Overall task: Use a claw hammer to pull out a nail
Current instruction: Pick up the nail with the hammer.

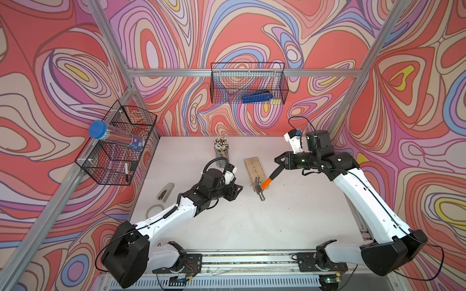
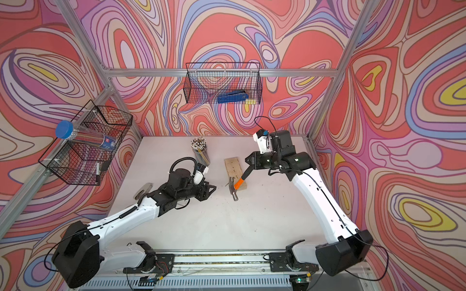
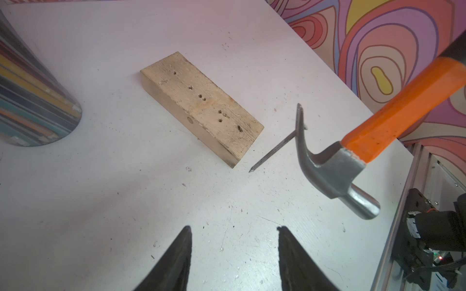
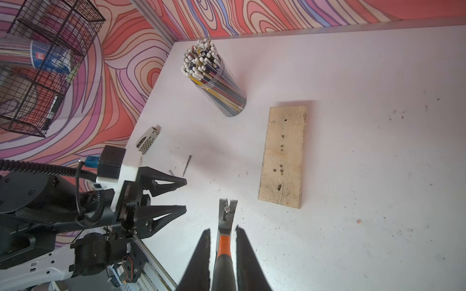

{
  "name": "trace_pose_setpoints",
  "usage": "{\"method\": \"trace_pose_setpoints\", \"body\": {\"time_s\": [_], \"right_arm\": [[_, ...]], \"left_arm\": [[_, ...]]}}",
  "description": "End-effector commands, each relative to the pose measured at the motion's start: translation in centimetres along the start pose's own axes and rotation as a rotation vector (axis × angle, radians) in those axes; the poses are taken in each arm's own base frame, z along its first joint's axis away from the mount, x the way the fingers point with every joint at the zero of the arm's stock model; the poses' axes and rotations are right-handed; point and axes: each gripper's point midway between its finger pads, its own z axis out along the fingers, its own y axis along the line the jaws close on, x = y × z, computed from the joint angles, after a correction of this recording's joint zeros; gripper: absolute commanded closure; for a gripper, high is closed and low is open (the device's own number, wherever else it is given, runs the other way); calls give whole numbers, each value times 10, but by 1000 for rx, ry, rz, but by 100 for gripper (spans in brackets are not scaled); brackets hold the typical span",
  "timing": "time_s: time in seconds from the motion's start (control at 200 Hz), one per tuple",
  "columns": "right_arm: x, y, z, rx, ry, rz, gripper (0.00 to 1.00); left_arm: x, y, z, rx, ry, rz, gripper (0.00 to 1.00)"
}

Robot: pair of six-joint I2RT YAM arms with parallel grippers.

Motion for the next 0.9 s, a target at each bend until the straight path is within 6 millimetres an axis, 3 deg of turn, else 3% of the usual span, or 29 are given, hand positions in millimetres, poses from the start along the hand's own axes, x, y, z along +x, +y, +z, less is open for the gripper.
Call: {"method": "trace_pose_setpoints", "body": {"time_s": [0.0, 0.376, 0.741, 0.891], "right_arm": [[-18, 19, -13, -109, -52, 4, 100], [-13, 33, -14, -214, 5, 38, 100], [-8, 46, -19, -291, 35, 49, 100], [-7, 48, -21, -299, 38, 52, 100]], "left_arm": [[-3, -13, -5, 63, -24, 80, 44], [14, -37, -13, 185, -23, 386, 45], [21, -35, -6, 192, 0, 396, 48], [24, -34, -3, 196, 25, 379, 54]]}}
